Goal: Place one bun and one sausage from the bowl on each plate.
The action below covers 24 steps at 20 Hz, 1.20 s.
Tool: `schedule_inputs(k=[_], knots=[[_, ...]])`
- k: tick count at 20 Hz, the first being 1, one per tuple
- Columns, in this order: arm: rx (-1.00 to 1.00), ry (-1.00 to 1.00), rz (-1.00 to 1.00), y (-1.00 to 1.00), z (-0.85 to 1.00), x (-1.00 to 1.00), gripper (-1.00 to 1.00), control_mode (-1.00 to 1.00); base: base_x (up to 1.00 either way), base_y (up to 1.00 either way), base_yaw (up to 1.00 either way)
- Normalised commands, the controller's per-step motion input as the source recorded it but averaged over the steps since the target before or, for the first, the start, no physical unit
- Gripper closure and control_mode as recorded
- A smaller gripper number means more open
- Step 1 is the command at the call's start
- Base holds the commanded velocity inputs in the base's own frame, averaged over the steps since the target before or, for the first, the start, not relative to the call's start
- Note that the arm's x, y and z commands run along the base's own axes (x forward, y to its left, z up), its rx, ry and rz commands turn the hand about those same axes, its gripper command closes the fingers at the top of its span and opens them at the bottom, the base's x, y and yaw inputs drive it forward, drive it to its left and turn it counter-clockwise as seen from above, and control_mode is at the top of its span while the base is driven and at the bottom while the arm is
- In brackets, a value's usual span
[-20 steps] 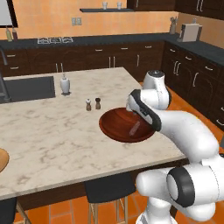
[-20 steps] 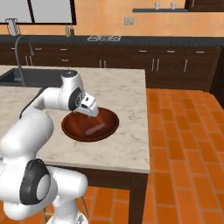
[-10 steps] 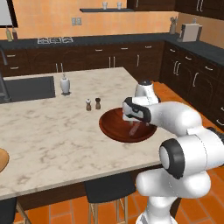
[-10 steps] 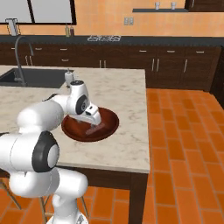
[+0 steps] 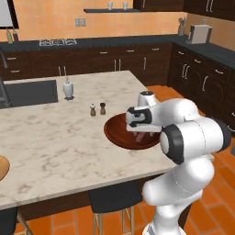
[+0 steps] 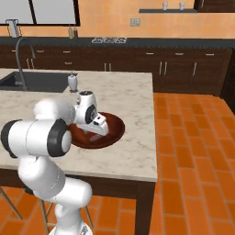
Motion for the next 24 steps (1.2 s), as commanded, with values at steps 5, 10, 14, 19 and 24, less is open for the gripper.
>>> schedule_inputs(k=[5,10,14,19,24], knots=[[0.0,0.08,0.0,0.01,-0.41,0.4,-1.0,-1.0,0.0,0.0,0.0],[0.0,0.09,0.0,0.07,-0.36,0.25,-1.0,-1.0,0.0,0.0,0.0],[0.0,0.09,0.0,0.0,-0.4,0.05,-1.0,-1.0,0.0,0.0,0.0],[0.0,0.03,0.0,0.04,-0.18,0.0,1.0,-1.0,0.0,0.0,0.0],[0.0,0.0,0.0,0.06,0.0,0.0,1.0,-1.0,0.0,0.0,0.0]])
